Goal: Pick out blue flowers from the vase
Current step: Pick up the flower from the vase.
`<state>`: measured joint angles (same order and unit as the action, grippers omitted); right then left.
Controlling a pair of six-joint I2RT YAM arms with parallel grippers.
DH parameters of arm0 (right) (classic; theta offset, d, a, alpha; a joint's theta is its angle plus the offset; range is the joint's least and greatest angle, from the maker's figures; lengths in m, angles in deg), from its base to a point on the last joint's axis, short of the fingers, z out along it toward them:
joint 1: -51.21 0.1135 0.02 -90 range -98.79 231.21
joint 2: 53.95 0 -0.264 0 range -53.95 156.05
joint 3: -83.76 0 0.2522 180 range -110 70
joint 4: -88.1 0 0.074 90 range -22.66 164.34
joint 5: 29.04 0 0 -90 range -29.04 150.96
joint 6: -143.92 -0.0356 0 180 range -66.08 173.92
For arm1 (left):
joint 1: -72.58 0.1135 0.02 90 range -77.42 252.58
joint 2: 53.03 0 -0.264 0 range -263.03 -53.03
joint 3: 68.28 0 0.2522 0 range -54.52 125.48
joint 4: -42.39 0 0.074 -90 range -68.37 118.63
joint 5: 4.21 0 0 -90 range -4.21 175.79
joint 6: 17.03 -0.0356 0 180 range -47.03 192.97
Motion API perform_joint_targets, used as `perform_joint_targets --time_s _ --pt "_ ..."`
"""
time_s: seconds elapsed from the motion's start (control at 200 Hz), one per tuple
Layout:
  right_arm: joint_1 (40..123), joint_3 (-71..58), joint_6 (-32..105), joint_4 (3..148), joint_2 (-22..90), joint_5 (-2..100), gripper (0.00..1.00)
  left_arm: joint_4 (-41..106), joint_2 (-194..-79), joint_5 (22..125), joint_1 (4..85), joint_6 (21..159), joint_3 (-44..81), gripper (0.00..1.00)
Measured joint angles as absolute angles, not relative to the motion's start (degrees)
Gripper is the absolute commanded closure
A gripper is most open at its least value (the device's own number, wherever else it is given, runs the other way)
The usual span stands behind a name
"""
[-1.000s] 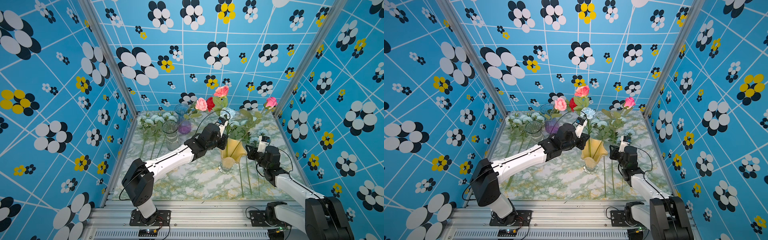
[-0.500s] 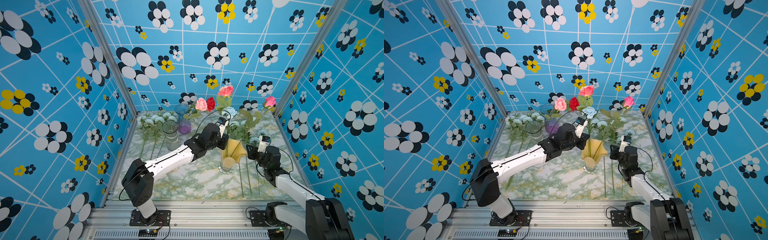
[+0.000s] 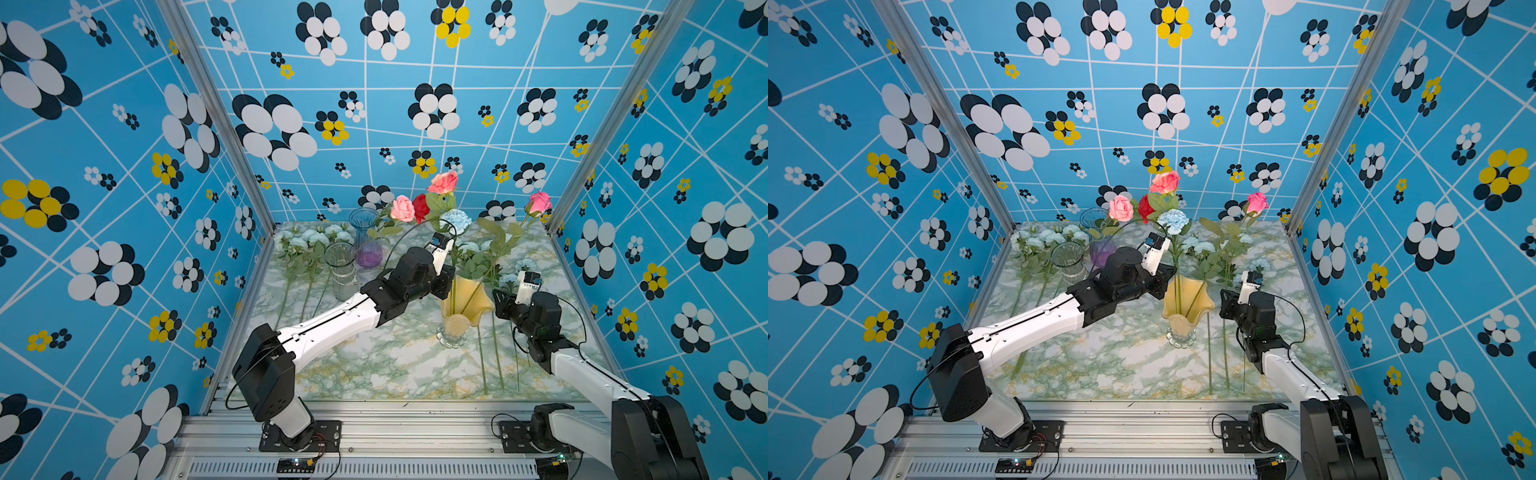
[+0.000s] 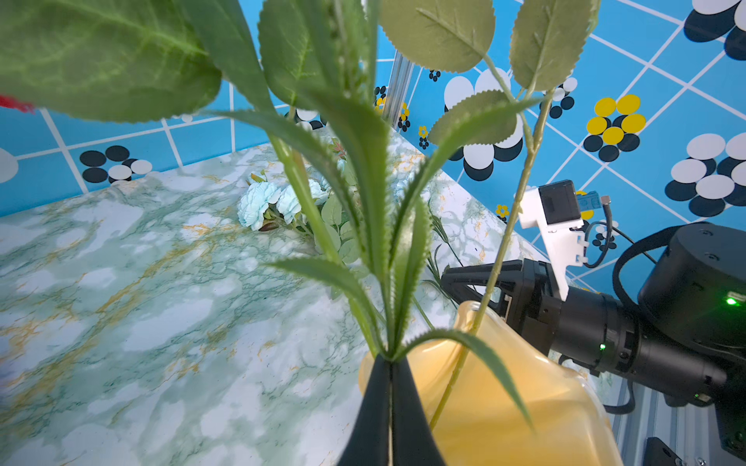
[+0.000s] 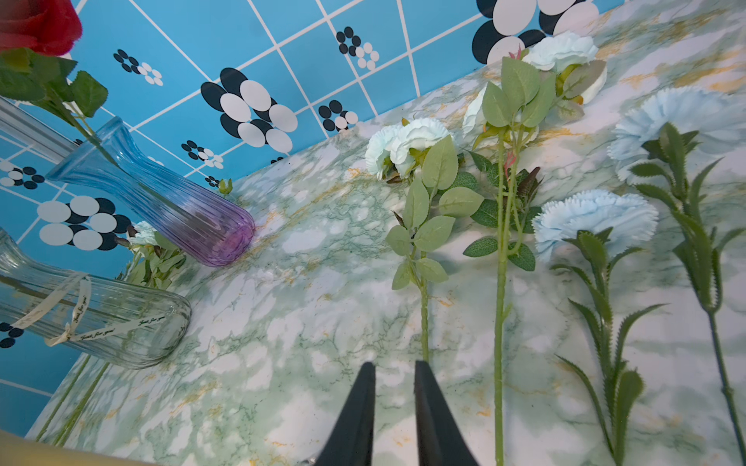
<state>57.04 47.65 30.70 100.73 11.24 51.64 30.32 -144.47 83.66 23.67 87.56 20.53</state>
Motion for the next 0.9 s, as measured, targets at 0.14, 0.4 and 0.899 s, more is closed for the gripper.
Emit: perform_joint_targets --time_s 0.14,0.4,0.899 --pt "57.04 47.65 30.70 100.73 11.24 51.73 0.80 30.11 -142.42 84.21 23.67 86.44 20.50 1.00" --pt "57.04 47.65 30.70 100.73 11.24 51.90 0.80 27.07 -138.90 84.29 23.67 85.11 22.89 1.00" --pt "57.08 47.65 30.70 100.73 11.24 52.80 0.79 13.30 -141.78 79.77 23.74 82.53 51.56 1.00"
